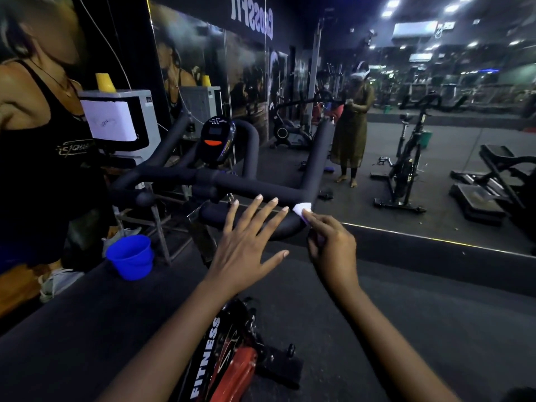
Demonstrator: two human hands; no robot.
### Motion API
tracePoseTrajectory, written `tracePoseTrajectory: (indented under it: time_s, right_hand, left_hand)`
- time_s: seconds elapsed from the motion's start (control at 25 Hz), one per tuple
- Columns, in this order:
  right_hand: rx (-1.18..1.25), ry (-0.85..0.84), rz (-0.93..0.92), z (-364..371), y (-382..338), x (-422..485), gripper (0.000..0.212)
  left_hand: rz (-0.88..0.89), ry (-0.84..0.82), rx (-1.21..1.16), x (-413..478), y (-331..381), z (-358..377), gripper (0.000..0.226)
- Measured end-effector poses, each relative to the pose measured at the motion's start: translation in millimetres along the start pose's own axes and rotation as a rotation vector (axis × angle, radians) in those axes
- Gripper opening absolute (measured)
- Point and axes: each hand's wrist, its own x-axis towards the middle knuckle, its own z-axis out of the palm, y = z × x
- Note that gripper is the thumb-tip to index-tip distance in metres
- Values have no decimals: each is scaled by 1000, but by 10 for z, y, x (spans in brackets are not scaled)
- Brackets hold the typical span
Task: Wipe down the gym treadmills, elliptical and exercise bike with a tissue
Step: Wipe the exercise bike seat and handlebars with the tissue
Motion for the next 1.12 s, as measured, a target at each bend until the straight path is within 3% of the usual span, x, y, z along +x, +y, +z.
tracePoseTrajectory:
  time_s: [0.24,0.36,0.52,0.72,0.88,1.0,1.12]
  right_hand:
    - [172,91,38,83,-308,-360,41]
    - [216,194,204,16,-29,28,40]
    - [223,171,331,150,52,176,39]
    - [295,369,400,340,-257,-341,39]
    - [329,298,259,329,-477,-596,37]
    - [274,299,176,122,-238,-224,32]
    - [126,94,18,-74,9,420,30]
  left_hand:
    - [12,16,-15,-9,-3,1,76]
    - [2,9,-9,7,-4,-11,76]
    - [-9,7,-14,6,14,-13,77]
    - [-8,-19,-12,14,12,-23,83]
    - [5,-41,-25,12,-7,-58,87]
    - [25,-80,-4,1,-30,-79,93]
    - [21,-97,-3,-5,-29,-84,92]
